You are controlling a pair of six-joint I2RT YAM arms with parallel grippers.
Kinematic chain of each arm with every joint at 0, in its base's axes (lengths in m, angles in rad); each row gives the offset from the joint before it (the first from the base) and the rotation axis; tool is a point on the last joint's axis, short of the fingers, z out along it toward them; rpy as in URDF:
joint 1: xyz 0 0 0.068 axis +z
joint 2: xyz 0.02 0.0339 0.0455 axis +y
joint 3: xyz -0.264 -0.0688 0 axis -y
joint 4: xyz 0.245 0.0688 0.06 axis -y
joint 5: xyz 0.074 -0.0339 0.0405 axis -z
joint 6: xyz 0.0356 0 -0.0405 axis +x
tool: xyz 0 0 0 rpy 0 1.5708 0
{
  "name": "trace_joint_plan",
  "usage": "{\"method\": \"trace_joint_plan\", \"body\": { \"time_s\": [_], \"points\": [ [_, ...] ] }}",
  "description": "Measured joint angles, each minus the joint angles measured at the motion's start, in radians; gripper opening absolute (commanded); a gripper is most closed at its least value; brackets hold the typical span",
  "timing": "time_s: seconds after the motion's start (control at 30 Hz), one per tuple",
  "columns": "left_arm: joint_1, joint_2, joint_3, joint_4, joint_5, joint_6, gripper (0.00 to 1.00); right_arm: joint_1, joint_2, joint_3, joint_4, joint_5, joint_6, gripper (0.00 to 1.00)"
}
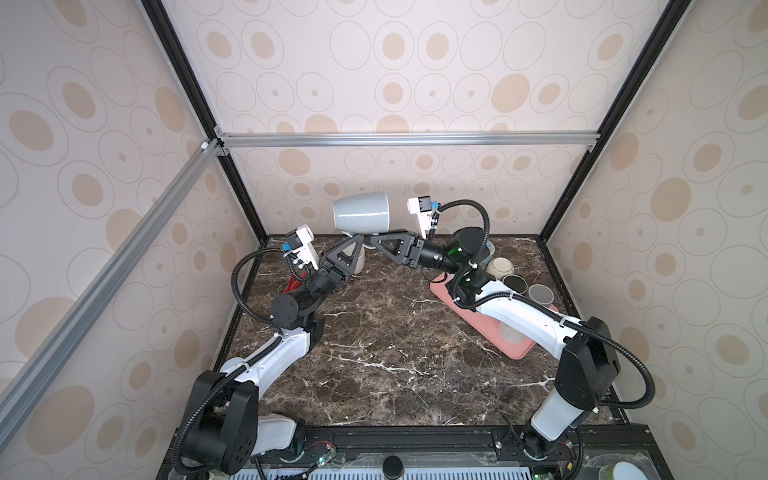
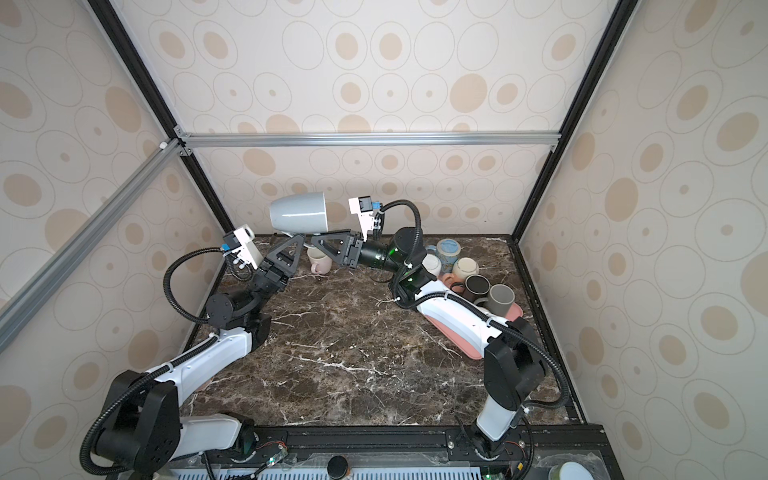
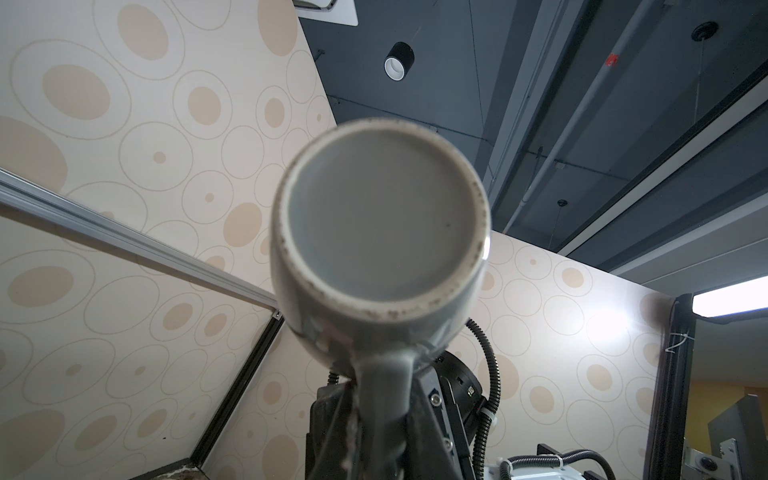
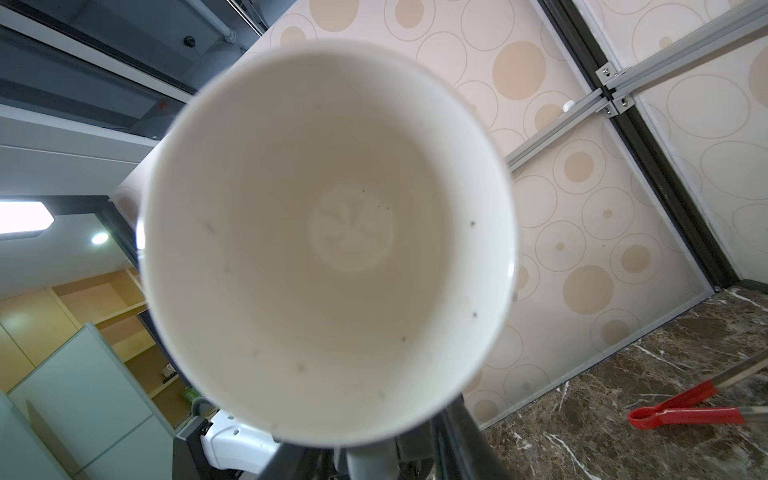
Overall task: Turn the mug right side up
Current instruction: 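Raise the grey mug high with the left gripper while the right approaches its opening, then grasp the grey mug's rim with the right gripper while the left holds the handle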
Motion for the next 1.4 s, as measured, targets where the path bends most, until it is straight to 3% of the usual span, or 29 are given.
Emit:
{"method": "trace_joint_plan", "body": {
  "time_s": [0.17, 0.5, 0.97, 1.2, 1.4],
  "points": [
    [0.000, 0.008, -0.006, 0.014, -0.004, -0.011, 0.00, 0.001, 0.013, 0.003, 0.027, 0.000, 0.010, 0.35],
    [0.006, 0.032, -0.054, 0.044, -0.042, -0.042, 0.00, 0.003, 0.084, 0.048, 0.027, -0.018, 0.024, 0.00],
    [0.011, 0.062, -0.052, 0.071, -0.051, -0.065, 0.00, 0.000, 0.104, 0.061, 0.028, -0.010, 0.033, 0.00],
    [0.016, 0.060, -0.052, 0.065, -0.047, -0.055, 0.27, 0.001, 0.111, 0.065, 0.027, -0.006, 0.034, 0.00],
    [0.016, 0.037, -0.063, 0.015, -0.035, -0.016, 0.42, 0.003, 0.111, 0.065, -0.021, 0.011, 0.029, 0.00]
  ]
}}
